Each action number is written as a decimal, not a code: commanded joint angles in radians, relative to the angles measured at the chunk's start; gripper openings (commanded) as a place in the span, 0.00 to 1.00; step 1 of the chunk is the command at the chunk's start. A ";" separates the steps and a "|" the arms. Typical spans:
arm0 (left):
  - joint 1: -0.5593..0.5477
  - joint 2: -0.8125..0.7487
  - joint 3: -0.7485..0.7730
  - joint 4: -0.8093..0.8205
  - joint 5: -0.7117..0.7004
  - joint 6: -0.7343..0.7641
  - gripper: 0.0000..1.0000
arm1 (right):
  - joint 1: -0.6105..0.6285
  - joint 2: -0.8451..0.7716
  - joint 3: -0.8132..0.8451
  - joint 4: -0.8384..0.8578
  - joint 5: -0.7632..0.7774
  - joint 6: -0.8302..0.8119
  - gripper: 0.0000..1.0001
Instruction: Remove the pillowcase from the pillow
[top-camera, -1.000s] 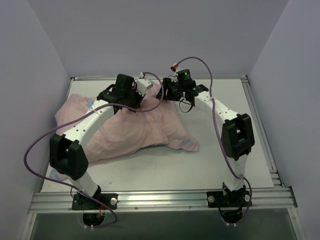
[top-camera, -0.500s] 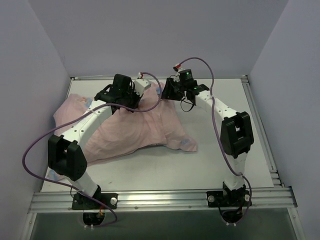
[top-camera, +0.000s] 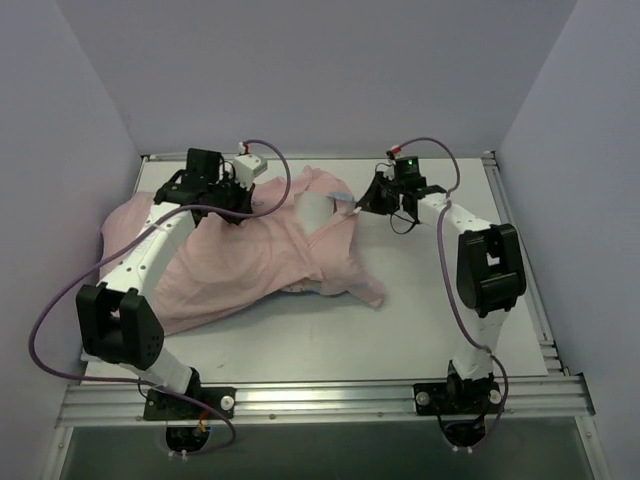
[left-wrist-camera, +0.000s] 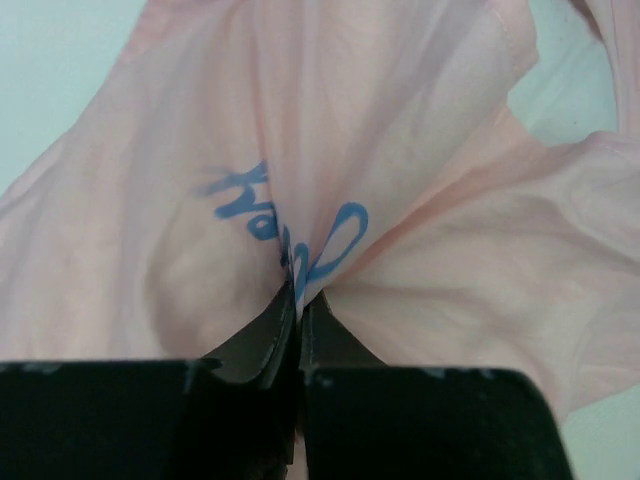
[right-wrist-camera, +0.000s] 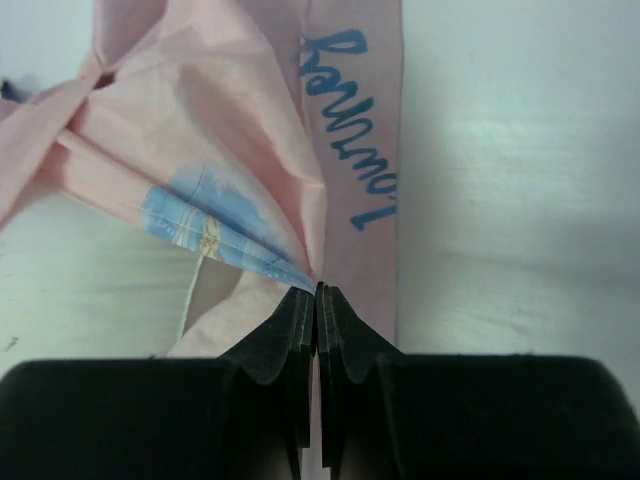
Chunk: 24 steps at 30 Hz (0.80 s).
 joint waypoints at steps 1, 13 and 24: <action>0.140 -0.119 -0.030 -0.140 -0.023 0.107 0.02 | -0.093 -0.104 -0.172 -0.024 0.115 -0.072 0.00; 0.145 -0.151 -0.021 -0.232 -0.085 0.227 0.97 | 0.244 -0.391 -0.565 0.089 0.047 0.037 0.00; -0.473 0.028 0.332 -0.342 -0.121 0.182 0.86 | 0.264 -0.489 -0.657 0.143 0.024 0.118 0.00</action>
